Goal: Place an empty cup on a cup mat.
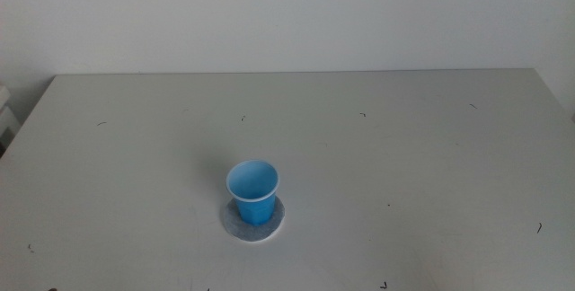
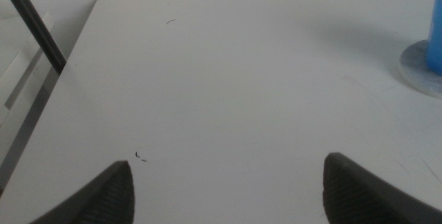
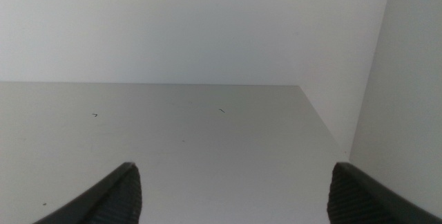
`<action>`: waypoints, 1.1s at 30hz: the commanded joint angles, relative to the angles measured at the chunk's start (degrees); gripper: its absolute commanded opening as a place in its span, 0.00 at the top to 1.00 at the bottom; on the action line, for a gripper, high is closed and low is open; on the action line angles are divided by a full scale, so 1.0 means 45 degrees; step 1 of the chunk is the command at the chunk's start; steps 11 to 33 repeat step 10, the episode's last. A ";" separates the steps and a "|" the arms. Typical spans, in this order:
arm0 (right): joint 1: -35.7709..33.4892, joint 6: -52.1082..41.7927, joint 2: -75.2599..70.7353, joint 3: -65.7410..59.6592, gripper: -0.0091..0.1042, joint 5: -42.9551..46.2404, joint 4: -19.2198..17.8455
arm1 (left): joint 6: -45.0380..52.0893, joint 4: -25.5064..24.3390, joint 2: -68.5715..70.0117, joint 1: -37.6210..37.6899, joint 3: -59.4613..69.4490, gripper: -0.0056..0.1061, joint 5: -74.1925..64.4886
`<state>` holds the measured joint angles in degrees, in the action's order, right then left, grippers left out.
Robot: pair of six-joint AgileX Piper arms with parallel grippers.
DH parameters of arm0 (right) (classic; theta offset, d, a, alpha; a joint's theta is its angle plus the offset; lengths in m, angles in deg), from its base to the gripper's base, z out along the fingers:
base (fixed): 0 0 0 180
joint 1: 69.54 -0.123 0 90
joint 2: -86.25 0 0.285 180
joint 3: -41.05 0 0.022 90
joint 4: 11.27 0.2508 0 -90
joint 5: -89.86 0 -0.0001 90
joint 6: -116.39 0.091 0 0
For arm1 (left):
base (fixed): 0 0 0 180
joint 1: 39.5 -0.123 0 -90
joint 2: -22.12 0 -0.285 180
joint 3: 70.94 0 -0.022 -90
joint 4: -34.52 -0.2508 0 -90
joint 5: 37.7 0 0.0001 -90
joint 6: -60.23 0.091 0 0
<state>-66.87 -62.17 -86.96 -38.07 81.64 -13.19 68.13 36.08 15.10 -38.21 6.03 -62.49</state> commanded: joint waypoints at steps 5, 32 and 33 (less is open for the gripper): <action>-0.0024 -0.0108 -0.0244 0.0147 0.09 0.0987 -0.0115 | -0.0105 -0.0103 0.0170 0.0087 0.0269 0.01 0.1126; -0.0024 -0.0108 -0.0244 0.0147 0.09 0.0987 -0.0115 | -0.0106 -0.0122 0.0170 0.0087 0.0286 0.01 0.1174; -0.0024 -0.0108 -0.0244 0.0147 0.09 0.0987 -0.0115 | -0.0106 -0.0122 0.0170 0.0087 0.0286 0.01 0.1174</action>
